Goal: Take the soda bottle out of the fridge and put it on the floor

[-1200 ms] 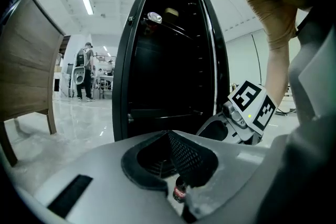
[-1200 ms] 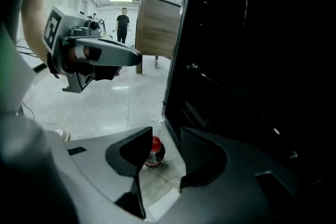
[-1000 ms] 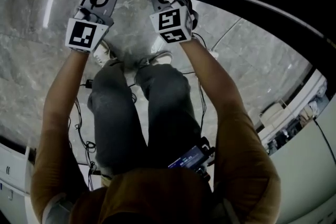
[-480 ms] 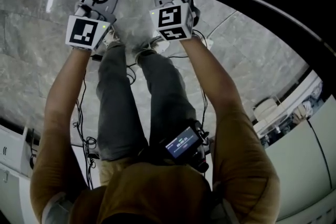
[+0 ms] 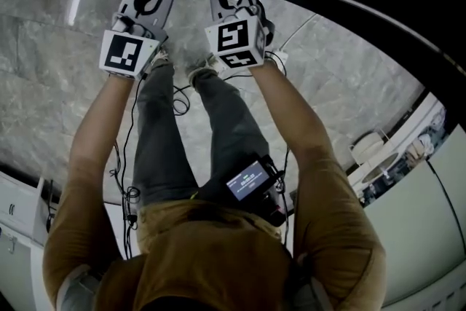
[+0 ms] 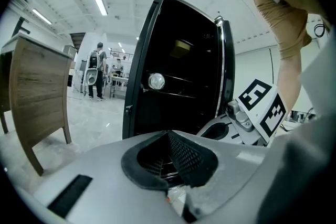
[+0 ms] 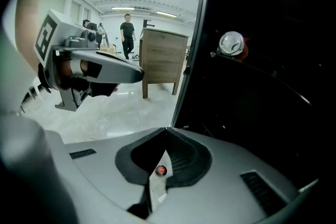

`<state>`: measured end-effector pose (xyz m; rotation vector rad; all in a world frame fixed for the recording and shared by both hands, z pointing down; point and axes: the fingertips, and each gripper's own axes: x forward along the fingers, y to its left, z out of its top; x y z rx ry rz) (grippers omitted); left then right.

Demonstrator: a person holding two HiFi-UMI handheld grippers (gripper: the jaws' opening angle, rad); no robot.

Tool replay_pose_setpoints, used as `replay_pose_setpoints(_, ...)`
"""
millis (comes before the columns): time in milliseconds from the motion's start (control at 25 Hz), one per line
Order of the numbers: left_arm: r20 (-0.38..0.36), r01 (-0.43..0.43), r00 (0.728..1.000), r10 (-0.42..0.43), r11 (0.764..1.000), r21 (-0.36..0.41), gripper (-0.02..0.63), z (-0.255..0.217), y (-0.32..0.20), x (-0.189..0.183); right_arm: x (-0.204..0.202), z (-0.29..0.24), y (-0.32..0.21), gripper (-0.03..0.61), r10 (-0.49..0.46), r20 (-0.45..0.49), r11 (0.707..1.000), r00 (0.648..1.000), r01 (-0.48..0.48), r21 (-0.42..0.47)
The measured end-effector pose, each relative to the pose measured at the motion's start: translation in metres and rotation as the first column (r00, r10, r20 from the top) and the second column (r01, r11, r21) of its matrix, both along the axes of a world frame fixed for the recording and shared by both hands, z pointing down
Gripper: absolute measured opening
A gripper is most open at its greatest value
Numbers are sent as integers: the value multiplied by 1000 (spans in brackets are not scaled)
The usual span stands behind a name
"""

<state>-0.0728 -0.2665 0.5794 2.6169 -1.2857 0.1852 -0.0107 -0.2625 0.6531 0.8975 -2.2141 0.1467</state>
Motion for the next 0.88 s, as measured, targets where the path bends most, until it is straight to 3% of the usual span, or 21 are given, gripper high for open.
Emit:
replay_pose_setpoints(280, -15, -2, 1000, 1, 998, -63, 1, -17, 1, 9, 10, -37, -3, 2, 33, 24, 999, 999, -33, 14)
replay_pose_setpoints(520, 13, 6, 1000, -5, 994, -105, 0, -75, 15, 9, 17, -103, 7, 1, 77, 48, 996, 996, -79, 31)
replay_pose_setpoints(880, -11, -32, 999, 32, 999, -44, 1, -188, 14, 36, 25, -211, 9, 0, 79, 85, 992, 993, -86, 93)
